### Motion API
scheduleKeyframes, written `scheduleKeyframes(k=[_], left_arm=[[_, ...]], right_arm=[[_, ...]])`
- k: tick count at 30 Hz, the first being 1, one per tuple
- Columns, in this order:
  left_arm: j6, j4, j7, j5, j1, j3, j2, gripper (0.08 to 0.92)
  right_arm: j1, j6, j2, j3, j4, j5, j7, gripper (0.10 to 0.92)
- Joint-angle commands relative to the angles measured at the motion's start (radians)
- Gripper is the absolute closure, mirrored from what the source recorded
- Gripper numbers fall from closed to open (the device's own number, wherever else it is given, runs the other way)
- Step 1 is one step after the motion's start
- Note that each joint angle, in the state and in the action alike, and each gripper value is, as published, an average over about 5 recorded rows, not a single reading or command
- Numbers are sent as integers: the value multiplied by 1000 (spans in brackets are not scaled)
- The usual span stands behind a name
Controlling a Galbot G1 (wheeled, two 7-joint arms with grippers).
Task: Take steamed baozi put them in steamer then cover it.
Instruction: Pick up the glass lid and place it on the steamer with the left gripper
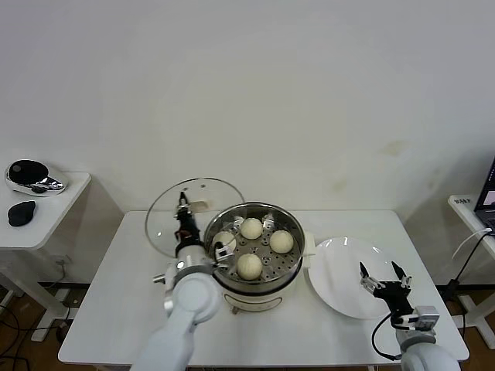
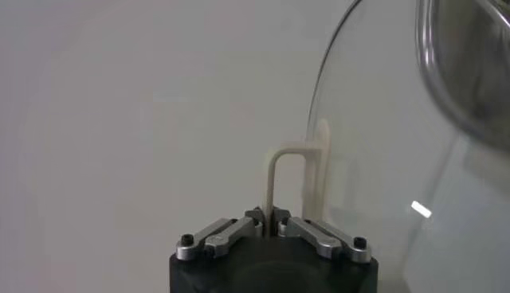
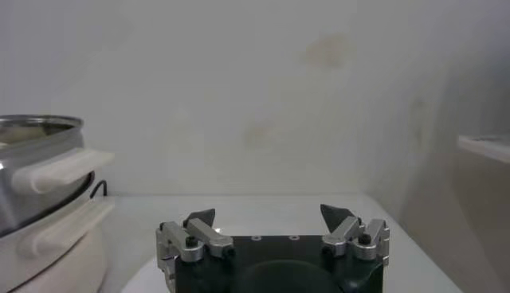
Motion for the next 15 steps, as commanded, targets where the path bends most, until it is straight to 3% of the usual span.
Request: scheduleKeyframes(k=[1, 15], left_arm=[[43, 103, 2, 26, -102, 165, -66, 859], [46, 146, -6, 19, -69, 258, -137, 859]], right_arm=[[1, 1, 2, 3, -4, -6, 0, 202], [3, 3, 6, 3, -10, -16, 0, 203]])
